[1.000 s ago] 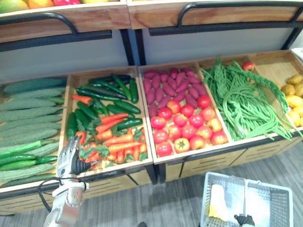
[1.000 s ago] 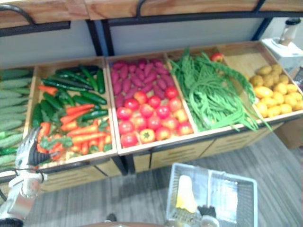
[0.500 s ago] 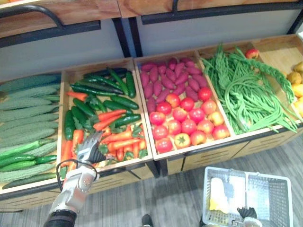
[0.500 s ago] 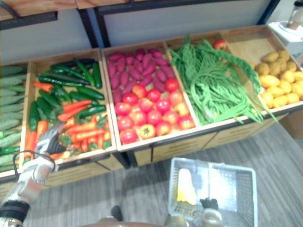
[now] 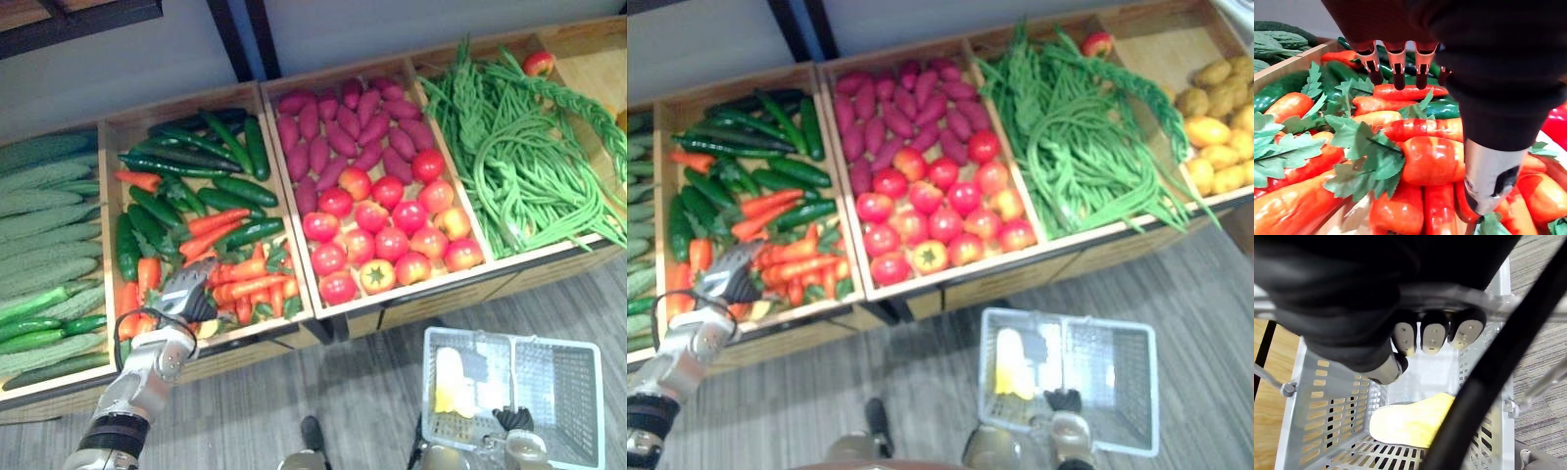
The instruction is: Pick vegetable in the basket
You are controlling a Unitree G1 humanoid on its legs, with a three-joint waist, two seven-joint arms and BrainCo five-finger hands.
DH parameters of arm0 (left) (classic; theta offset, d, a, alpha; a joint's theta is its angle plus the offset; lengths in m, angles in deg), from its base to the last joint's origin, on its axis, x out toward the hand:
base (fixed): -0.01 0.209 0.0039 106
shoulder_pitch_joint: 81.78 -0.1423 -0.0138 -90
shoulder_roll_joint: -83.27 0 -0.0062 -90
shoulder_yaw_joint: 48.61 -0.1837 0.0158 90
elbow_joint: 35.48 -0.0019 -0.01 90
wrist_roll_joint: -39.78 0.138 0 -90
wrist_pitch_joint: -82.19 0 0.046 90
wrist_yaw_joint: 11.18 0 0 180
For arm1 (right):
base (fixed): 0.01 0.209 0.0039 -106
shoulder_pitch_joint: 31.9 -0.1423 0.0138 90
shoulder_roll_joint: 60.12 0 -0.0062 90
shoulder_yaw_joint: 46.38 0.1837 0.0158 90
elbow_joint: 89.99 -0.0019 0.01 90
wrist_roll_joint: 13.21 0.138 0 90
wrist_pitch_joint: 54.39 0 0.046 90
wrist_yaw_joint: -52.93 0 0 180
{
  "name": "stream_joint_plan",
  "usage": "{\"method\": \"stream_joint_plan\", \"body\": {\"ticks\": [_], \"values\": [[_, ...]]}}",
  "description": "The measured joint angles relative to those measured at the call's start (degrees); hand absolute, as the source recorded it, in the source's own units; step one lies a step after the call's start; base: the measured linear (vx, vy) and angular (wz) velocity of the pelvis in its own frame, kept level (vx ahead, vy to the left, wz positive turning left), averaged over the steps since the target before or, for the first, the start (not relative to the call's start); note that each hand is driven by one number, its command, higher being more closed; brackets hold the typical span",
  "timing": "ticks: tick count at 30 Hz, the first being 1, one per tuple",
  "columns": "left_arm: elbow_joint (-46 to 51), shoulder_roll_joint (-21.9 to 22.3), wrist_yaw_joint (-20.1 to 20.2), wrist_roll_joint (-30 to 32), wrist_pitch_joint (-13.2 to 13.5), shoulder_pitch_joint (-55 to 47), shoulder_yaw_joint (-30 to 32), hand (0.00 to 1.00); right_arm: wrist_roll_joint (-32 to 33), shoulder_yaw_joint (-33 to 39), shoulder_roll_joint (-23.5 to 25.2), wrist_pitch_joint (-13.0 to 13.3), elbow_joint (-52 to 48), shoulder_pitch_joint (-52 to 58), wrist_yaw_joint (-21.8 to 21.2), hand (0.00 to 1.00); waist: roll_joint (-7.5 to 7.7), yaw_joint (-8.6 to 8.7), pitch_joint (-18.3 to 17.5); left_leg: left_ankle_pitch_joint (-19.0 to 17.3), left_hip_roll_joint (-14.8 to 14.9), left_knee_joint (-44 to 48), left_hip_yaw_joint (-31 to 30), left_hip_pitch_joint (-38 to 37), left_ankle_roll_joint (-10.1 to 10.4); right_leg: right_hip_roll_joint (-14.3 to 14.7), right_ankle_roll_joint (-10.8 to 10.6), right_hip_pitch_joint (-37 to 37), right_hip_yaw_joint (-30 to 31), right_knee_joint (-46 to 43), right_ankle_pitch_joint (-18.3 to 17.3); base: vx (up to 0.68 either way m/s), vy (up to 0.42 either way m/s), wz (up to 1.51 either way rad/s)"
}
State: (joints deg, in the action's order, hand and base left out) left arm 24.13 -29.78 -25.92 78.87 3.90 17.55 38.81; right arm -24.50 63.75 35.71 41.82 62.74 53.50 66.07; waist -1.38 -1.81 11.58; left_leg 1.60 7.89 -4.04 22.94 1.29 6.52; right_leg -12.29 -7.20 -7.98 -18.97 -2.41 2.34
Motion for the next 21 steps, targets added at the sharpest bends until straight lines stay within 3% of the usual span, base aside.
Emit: {"method": "stream_joint_plan", "body": {"ticks": [14, 15, 21], "values": [[-2.0, -1.25, -1.54, -0.01, -0.66, 1.24, 0.27, 0.0, 0.03, -0.39, -0.64, -0.04, -1.2, -3.33, 0.02, 1.0, 0.2, 0.05, 3.59, 0.06, -0.02, 0.9, -0.09, 4.19, -0.11, -0.17, 0.13, -5.99, 2.34, -2.37, -0.05, -0.02, -0.013, -0.04], [-2.0, -1.32, -2.01, 0.0, -0.66, 1.92, 0.27, 1.0, 0.03, -0.44, -0.69, -0.01, -1.2, -3.58, 0.02, 1.0, 0.28, 0.06, 3.96, 0.06, -0.02, 0.91, -0.09, 4.27, -0.11, -0.16, 0.13, -6.09, 2.39, -2.36, -0.05, 0.04, -0.01, -0.03], [-2.01, -1.3, -3.52, 0.14, -0.66, 4.8, 0.18, 1.0, 0.03, -1.13, -1.18, 0.04, -1.15, -5.37, 0.02, 1.0, 0.47, 0.31, 5.93, 0.06, -0.1, 0.92, 0.03, 4.62, -0.11, -0.12, 0.12, -6.78, 3.04, -2.21, 0.04, 0.04, -0.008, -0.05]]}}
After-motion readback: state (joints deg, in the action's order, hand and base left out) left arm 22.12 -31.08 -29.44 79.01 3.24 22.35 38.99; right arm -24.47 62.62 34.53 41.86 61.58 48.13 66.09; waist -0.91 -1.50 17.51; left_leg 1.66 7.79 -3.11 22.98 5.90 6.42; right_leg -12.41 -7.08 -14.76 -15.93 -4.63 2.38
